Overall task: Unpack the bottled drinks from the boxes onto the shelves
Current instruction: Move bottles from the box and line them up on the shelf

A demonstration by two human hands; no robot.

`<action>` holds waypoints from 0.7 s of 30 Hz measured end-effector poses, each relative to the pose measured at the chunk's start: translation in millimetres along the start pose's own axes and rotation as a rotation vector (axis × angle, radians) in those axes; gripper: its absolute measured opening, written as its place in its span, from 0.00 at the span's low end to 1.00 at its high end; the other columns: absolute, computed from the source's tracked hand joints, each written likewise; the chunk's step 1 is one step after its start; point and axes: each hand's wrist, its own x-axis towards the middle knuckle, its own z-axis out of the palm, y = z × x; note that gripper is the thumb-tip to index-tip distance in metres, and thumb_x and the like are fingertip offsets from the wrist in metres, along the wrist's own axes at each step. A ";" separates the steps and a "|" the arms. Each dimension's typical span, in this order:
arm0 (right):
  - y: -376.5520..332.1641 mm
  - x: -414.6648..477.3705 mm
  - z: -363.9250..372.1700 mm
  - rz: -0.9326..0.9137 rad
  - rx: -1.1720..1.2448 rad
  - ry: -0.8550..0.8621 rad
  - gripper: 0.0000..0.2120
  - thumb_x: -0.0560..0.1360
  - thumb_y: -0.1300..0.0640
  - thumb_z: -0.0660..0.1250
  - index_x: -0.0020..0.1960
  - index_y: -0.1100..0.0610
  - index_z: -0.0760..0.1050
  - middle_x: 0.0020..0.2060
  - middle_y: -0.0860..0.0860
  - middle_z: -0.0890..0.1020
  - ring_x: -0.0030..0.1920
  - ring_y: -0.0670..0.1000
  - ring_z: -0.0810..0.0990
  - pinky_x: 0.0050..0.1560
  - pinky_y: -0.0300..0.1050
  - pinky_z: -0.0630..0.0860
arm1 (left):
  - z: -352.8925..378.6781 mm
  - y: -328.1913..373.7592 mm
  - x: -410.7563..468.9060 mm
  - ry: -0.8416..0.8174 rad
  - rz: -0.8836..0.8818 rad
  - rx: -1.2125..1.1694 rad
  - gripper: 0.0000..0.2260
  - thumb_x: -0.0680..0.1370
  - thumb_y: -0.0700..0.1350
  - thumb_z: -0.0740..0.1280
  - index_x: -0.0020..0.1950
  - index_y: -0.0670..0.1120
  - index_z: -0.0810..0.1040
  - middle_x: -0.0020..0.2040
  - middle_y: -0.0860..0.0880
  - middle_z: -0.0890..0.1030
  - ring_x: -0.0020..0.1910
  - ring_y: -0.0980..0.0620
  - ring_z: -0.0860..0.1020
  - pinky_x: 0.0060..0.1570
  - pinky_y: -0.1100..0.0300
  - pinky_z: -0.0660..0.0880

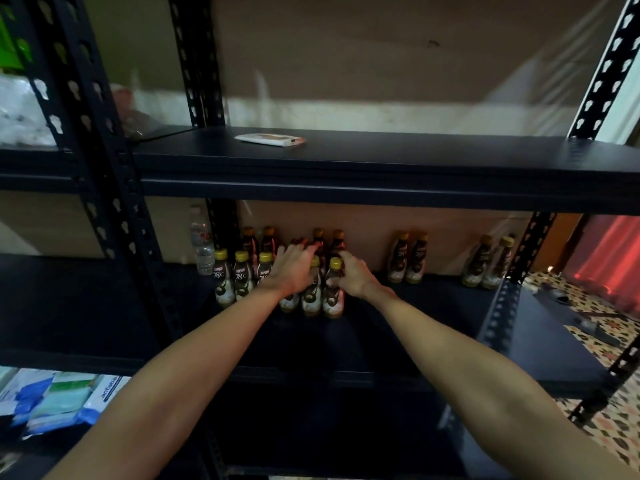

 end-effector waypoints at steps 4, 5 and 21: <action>10.0 -14.6 8.8 -0.045 0.030 0.096 0.31 0.74 0.55 0.74 0.73 0.52 0.66 0.63 0.55 0.72 0.66 0.53 0.72 0.68 0.45 0.67 | 7.2 1.0 -24.7 0.214 0.073 -0.060 0.25 0.78 0.47 0.66 0.75 0.46 0.67 0.68 0.46 0.73 0.67 0.46 0.70 0.66 0.49 0.67; 13.4 -19.8 11.2 -0.068 0.035 0.138 0.31 0.75 0.54 0.73 0.75 0.52 0.65 0.65 0.54 0.71 0.68 0.52 0.71 0.70 0.46 0.67 | 10.7 1.9 -32.4 0.253 0.096 -0.067 0.24 0.78 0.46 0.66 0.74 0.45 0.69 0.67 0.45 0.73 0.67 0.46 0.70 0.64 0.49 0.69; 92.9 -175.8 82.9 -0.004 -0.391 0.193 0.34 0.82 0.42 0.59 0.82 0.45 0.47 0.82 0.52 0.44 0.81 0.52 0.38 0.78 0.68 0.39 | 113.8 71.0 -170.1 -0.085 0.164 -0.148 0.25 0.85 0.53 0.51 0.81 0.46 0.57 0.82 0.46 0.52 0.81 0.49 0.49 0.78 0.47 0.52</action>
